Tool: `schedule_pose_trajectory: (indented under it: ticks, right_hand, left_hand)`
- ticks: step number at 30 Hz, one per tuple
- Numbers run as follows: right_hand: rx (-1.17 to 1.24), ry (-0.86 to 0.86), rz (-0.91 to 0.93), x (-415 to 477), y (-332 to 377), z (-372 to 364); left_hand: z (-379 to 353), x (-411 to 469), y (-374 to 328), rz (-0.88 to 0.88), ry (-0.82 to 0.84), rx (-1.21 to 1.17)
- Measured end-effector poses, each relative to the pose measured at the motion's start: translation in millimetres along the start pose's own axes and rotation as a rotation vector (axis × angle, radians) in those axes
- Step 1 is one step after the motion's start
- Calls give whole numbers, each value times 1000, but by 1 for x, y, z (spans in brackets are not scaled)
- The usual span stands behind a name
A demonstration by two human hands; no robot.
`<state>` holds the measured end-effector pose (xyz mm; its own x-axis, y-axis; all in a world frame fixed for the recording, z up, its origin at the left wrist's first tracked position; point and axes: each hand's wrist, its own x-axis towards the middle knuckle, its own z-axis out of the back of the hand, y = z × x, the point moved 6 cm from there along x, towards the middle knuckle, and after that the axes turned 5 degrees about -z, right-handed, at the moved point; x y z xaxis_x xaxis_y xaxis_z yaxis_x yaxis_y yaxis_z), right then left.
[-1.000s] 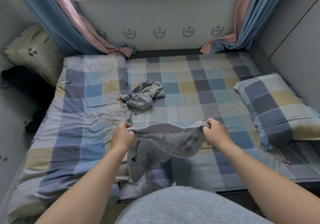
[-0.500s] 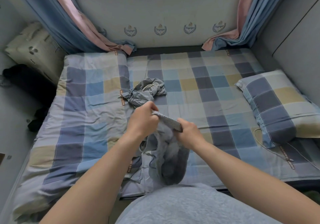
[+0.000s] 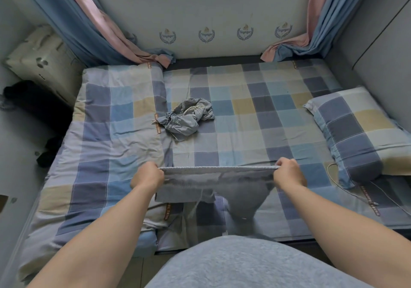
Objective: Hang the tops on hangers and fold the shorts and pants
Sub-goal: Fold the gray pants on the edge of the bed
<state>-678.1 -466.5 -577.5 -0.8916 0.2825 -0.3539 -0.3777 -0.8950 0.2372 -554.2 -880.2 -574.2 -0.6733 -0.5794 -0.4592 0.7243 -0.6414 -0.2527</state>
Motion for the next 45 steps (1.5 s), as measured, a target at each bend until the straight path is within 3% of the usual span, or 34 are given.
schedule_pose_trajectory:
  ticks: [4, 7, 9, 12, 15, 21, 23, 26, 30, 33, 34, 37, 38, 42, 45]
  right_hand:
    - [495, 60, -249, 6, -21, 5]
    - [1082, 388, -557, -7, -11, -22]
    - [1195, 485, -600, -8, -5, -30]
    - [1232, 541, -625, -1, -8, -35]
    - [1130, 568, -574, 6, -12, -38]
    - [420, 208, -34, 20, -8, -11]
    - [329, 152, 99, 20, 0, -6]
    - [309, 93, 144, 23, 3, 0]
    - [282, -63, 90, 22, -3, 13]
    - [269, -91, 22, 16, -4, 14]
    - [413, -42, -98, 15, -4, 12]
    - [1146, 254, -629, 4, -4, -15]
    - [1222, 306, -686, 2, -3, -21]
    - [1195, 398, -598, 5, 3, -23]
    - [1120, 406, -516, 13, -1, -20]
  left_hand:
    - [-4, 1, 14, 61, 42, -67]
    - [-23, 3, 11, 185, 87, -502]
    - [-36, 0, 14, 330, 149, -784]
    - [-54, -1, 25, 507, 289, -1075]
    - [-63, 1, 34, 540, 366, -1123]
    - [-73, -3, 29, 339, 331, -832]
    - [-72, -2, 27, 290, 339, -754]
    - [-67, -2, 26, 221, 382, -630]
    - [-58, -6, 28, 220, 346, -436]
    - [-58, -4, 21, 188, 266, -476]
    - [-63, -5, 18, 205, 253, -566]
    - [-81, -19, 10, 392, 300, -967]
    - [-84, -19, 7, 411, 305, -1013]
    - [-79, -14, 8, 388, 219, -815]
    - [-75, -13, 4, 219, 261, -686]
